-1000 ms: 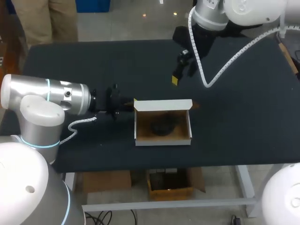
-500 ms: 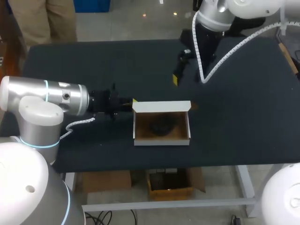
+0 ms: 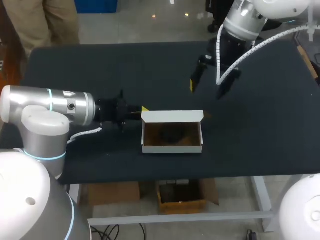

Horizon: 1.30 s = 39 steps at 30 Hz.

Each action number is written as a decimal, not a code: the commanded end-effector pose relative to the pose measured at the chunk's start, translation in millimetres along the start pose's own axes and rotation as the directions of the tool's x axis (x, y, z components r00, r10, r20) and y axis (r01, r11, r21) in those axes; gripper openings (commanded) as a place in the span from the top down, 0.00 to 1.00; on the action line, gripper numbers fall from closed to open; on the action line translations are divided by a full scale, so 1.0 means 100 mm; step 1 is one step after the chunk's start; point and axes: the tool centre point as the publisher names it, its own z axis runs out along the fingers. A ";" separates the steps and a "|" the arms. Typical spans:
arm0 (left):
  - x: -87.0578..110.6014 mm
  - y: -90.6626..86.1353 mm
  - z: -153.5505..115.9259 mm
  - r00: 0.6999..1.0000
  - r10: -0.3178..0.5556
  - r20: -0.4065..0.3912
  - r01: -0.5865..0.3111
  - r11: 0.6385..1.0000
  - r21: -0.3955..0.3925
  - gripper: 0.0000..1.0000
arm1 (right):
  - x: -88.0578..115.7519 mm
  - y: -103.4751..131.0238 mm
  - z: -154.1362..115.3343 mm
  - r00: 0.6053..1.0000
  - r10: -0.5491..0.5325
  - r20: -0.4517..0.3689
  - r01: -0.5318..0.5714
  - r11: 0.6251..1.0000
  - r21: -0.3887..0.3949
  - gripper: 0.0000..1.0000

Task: Assemble the packaging by folding the flat box into shape, placing the metal phone stand inside, and closing the box properly

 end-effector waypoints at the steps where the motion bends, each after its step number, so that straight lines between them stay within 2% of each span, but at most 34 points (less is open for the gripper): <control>1: 0.04 0.01 0.00 1.000 0.009 0.008 -0.009 1.000 0.005 1.00 | -0.01 -0.01 0.00 1.000 -0.002 -0.002 0.002 1.000 -0.001 0.00; 4: 0.04 -0.01 -0.01 1.000 0.021 0.013 -0.021 1.000 0.009 1.00 | -0.01 -0.01 0.00 1.000 -0.002 -0.002 0.002 1.000 -0.001 0.00; 6: 0.04 -0.02 -0.02 0.999 0.032 0.020 -0.032 0.999 0.012 1.00 | 0.07 -0.01 -0.02 0.999 0.020 0.028 -0.020 1.000 0.013 0.00; 10: 0.04 -0.04 -0.05 0.998 0.051 0.036 -0.052 0.998 0.034 1.00 | 0.14 -0.04 -0.01 0.998 0.058 0.035 -0.060 0.997 0.046 0.00; 17: 0.08 -0.03 -0.05 0.995 0.088 0.054 -0.090 0.995 0.041 1.00 | 0.11 -0.15 0.09 0.987 0.155 0.044 -0.159 0.982 0.106 0.00; 21: 0.10 -0.02 -0.04 0.993 0.104 0.057 -0.106 0.993 0.043 1.00 | 0.07 -0.21 0.15 0.981 0.186 0.049 -0.190 0.977 0.094 0.00; 22: 0.11 -0.01 -0.04 0.993 0.104 0.057 -0.107 0.993 0.045 1.00 | 0.05 -0.21 0.17 0.981 0.186 0.048 -0.190 0.977 0.093 0.16; 23: 0.12 -0.01 -0.03 0.992 0.109 0.058 -0.112 0.993 0.047 1.00 | 0.03 -0.21 0.19 0.982 0.183 0.041 -0.186 0.979 0.087 0.25; 25: 0.13 0.01 -0.02 0.991 0.118 0.062 -0.121 0.992 0.047 1.00 | -0.01 -0.22 0.24 0.983 0.183 0.026 -0.185 0.979 0.090 0.29; 28: 0.15 0.01 -0.01 0.989 0.133 0.068 -0.137 0.989 0.048 1.00 | -0.06 -0.23 0.32 0.982 0.188 0.007 -0.188 0.977 0.104 0.50; 39: 0.21 0.02 -0.02 0.979 0.178 0.097 -0.183 0.982 0.049 1.00 | -0.07 -0.31 0.52 0.984 0.180 0.006 -0.180 0.975 0.129 0.51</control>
